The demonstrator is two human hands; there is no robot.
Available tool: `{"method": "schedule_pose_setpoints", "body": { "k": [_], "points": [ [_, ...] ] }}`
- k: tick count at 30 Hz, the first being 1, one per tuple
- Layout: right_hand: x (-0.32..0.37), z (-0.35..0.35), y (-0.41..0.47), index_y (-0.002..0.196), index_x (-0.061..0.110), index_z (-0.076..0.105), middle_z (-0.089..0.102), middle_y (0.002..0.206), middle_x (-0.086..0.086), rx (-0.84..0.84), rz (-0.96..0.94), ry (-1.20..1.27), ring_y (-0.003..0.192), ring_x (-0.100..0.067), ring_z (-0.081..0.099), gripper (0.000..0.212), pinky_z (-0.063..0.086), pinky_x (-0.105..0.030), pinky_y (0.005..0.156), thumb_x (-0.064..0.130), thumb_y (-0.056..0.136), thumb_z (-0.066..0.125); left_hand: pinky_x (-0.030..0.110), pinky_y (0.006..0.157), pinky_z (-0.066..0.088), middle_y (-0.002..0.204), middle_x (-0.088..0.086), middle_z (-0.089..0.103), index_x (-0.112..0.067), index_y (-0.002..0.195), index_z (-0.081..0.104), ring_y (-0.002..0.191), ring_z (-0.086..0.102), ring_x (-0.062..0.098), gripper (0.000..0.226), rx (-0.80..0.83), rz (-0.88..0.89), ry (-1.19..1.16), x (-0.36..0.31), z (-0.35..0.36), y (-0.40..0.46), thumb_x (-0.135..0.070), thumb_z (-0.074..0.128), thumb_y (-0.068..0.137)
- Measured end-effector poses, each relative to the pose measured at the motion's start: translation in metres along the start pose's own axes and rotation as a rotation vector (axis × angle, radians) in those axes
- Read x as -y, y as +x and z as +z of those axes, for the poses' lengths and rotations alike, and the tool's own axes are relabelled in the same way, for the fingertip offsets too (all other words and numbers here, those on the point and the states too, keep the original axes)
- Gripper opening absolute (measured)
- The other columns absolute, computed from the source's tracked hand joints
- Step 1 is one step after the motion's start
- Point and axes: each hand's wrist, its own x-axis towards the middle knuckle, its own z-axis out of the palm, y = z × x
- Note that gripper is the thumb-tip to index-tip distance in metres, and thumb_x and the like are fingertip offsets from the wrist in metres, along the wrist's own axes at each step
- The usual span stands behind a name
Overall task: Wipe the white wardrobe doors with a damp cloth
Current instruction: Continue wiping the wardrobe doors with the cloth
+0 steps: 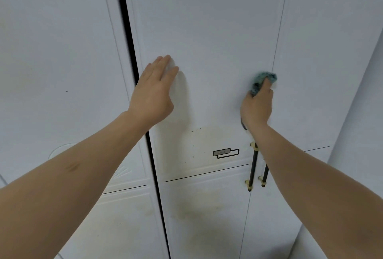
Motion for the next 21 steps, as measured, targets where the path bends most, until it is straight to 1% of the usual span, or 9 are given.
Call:
{"method": "schedule_pose_setpoints", "body": {
  "k": [1,4,7,10,12,15,17,19,21],
  "points": [
    [0.011,0.008,-0.012,0.154,0.023,0.029,0.051,0.132,-0.012,0.004,-0.061,-0.004,0.114,-0.036,0.057,0.064,0.05,-0.046,0.092,0.013,0.094,0.049,0.055,0.12,0.025,0.156,0.024,0.035,0.001,0.142,0.049,0.147,0.029,0.042,0.077,-0.027,0.008,-0.004,0.005,-0.001,-0.001,0.019,0.04,0.068],
    [0.048,0.035,-0.056,0.152,0.018,0.039,0.054,0.133,-0.009,0.089,-0.26,0.038,0.114,-0.03,0.057,0.066,0.047,-0.037,0.091,0.004,0.09,0.054,0.056,0.117,0.03,0.152,0.025,0.041,0.003,0.14,0.05,0.144,0.035,0.043,0.077,-0.079,0.018,0.002,0.021,-0.006,-0.007,0.02,0.036,0.066],
    [0.079,0.058,-0.095,0.151,0.015,0.042,0.056,0.133,-0.011,0.171,-0.427,0.067,0.111,-0.032,0.059,0.069,0.051,-0.04,0.089,0.003,0.084,0.053,0.056,0.115,0.033,0.149,0.026,0.045,0.004,0.139,0.052,0.141,0.039,0.045,0.074,-0.101,0.028,0.008,0.036,-0.008,-0.013,0.018,0.038,0.067],
    [0.1,0.081,-0.134,0.148,0.014,0.047,0.061,0.12,-0.014,0.308,-0.586,0.048,0.098,-0.037,0.061,0.071,0.053,-0.043,0.076,0.003,0.08,0.057,0.056,0.114,0.034,0.149,0.025,0.046,0.003,0.138,0.054,0.14,0.04,0.046,0.062,-0.092,0.026,-0.018,0.042,-0.007,-0.016,0.009,0.046,0.076],
    [0.106,0.092,-0.16,0.144,0.014,0.052,0.062,0.115,-0.014,0.392,-0.663,0.014,0.089,-0.038,0.062,0.068,0.053,-0.041,0.067,0.001,0.078,0.062,0.056,0.115,0.033,0.149,0.024,0.047,0.003,0.137,0.055,0.14,0.04,0.045,0.061,-0.093,0.032,-0.036,0.04,-0.006,-0.018,0.005,0.046,0.077],
    [0.091,0.095,-0.18,0.139,0.016,0.056,0.062,0.121,-0.012,0.475,-0.705,-0.067,0.087,-0.039,0.062,0.064,0.051,-0.039,0.062,0.0,0.077,0.063,0.055,0.116,0.032,0.149,0.024,0.046,0.004,0.136,0.055,0.141,0.039,0.043,0.069,-0.078,0.059,-0.051,0.031,-0.004,-0.021,0.011,0.041,0.069],
    [0.068,0.088,-0.181,0.142,0.022,0.052,0.061,0.121,-0.009,0.507,-0.724,-0.147,0.087,-0.037,0.061,0.071,0.049,-0.037,0.06,-0.002,0.075,0.058,0.056,0.117,0.031,0.151,0.025,0.044,0.005,0.137,0.054,0.143,0.036,0.043,0.072,-0.041,0.089,-0.062,0.024,-0.003,-0.022,0.014,0.042,0.066],
    [0.041,0.077,-0.171,0.145,0.022,0.051,0.061,0.124,-0.009,0.476,-0.709,-0.17,0.09,-0.037,0.061,0.076,0.05,-0.037,0.064,-0.004,0.073,0.058,0.055,0.119,0.028,0.153,0.025,0.04,0.005,0.139,0.051,0.146,0.032,0.043,0.074,0.003,0.112,-0.067,0.018,-0.001,-0.022,0.014,0.045,0.066],
    [0.016,0.062,-0.15,0.147,0.018,0.05,0.06,0.127,-0.011,0.42,-0.642,-0.183,0.097,-0.037,0.062,0.077,0.052,-0.038,0.074,-0.005,0.075,0.063,0.053,0.121,0.025,0.156,0.024,0.037,0.005,0.141,0.049,0.148,0.028,0.041,0.074,0.032,0.115,-0.057,0.013,0.002,-0.022,0.016,0.045,0.068]
  ]
}}
